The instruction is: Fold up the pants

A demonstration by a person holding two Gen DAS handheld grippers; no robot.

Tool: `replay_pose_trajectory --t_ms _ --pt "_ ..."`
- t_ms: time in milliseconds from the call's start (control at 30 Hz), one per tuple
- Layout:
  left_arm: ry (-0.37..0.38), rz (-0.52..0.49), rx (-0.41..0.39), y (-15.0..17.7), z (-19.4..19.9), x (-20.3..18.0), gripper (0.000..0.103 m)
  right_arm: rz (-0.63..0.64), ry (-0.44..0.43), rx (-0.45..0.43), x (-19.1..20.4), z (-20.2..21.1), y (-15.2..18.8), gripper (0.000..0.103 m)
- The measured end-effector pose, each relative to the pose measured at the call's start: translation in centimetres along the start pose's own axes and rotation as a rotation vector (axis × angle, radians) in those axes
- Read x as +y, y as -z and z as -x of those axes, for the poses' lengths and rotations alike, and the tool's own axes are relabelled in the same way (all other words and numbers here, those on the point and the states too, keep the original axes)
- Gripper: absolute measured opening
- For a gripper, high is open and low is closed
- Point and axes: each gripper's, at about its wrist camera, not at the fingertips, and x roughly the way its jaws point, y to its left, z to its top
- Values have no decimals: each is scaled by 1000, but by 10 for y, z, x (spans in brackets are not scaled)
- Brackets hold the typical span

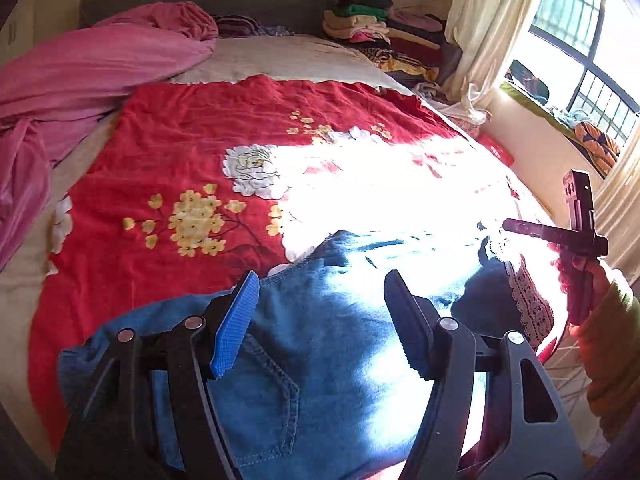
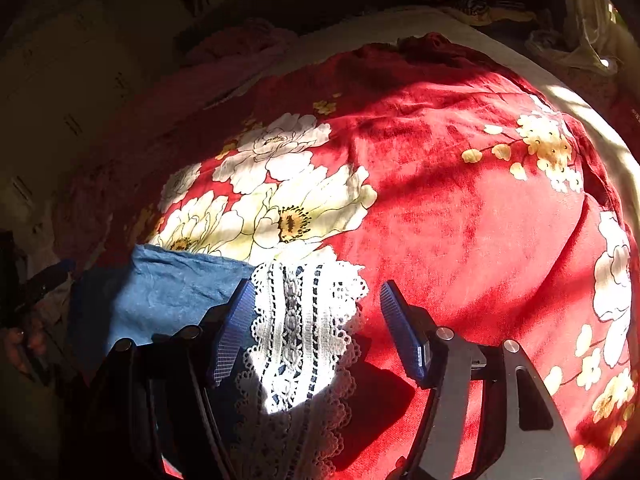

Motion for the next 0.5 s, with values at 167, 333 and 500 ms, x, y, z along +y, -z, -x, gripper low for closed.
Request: replay_pose_trajectory --t_ms 167,333,500 --pt "28 -35 72 -9 -54 -5 57 30 -44 37 -2 -23 -1 63" --pt "70 -29 110 -16 -91 3 57 28 -81 9 -3 -25 0 63" --pt "136 38 165 -10 -114 17 57 37 -104 5 1 -22 3 50"
